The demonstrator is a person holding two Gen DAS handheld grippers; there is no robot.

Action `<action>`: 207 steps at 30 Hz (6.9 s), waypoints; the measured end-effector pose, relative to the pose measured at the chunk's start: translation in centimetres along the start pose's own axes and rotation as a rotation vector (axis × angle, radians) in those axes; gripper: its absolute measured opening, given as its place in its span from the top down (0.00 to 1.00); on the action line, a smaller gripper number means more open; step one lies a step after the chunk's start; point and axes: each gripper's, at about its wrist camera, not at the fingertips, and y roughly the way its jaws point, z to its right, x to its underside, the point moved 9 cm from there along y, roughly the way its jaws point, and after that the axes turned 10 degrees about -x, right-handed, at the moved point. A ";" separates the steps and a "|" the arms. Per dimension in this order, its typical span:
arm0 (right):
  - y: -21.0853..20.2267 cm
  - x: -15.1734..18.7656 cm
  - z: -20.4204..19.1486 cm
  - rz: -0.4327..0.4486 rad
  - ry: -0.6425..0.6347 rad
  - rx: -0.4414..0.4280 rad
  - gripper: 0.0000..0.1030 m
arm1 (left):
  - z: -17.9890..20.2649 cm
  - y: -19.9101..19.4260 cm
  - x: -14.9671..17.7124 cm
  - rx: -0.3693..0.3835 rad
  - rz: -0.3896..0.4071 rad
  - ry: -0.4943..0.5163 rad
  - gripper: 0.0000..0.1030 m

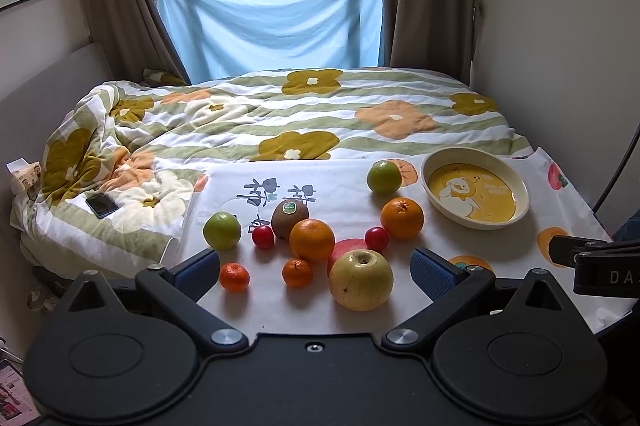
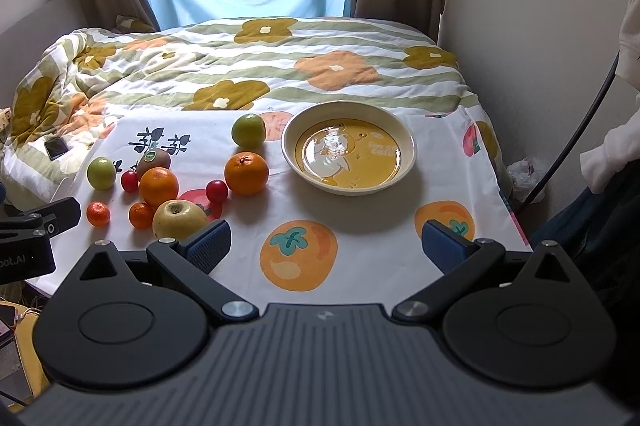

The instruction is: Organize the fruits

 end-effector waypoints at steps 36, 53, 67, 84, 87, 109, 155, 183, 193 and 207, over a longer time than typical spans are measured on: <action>4.7 -0.1 -6.3 -0.043 0.030 -0.093 0.00 | -7.7 5.8 2.0 -0.038 -0.078 0.008 0.02; 14.8 2.8 -11.1 -0.130 0.064 -0.102 0.00 | -7.9 15.7 5.3 0.035 -0.097 0.221 0.12; 19.0 3.9 -12.0 -0.181 0.072 -0.108 0.00 | -5.6 20.8 6.4 0.095 -0.120 0.331 0.42; 20.4 3.8 -12.6 -0.200 0.065 -0.110 0.01 | -5.4 21.0 6.7 0.107 -0.129 0.329 0.59; 20.5 3.9 -12.8 -0.205 0.056 -0.117 0.06 | -5.6 20.8 6.7 0.105 -0.132 0.320 0.59; 13.2 -0.9 -6.9 -0.089 0.106 -0.098 0.13 | -2.7 12.8 0.0 0.142 -0.045 0.205 0.59; 23.5 -11.3 22.0 -0.067 0.087 -0.133 0.12 | 29.0 28.0 -9.2 0.208 -0.124 0.239 0.59; 27.6 -10.8 15.3 -0.095 -0.084 -0.270 0.12 | 19.4 24.2 -8.1 0.043 -0.121 0.125 0.29; 27.7 -10.8 14.8 -0.054 -0.141 -0.246 0.04 | 18.7 23.1 -8.0 0.018 -0.112 0.105 0.20; 23.3 -11.6 17.5 0.010 -0.058 -0.214 0.00 | 18.1 19.2 -8.9 -0.004 -0.053 0.070 0.11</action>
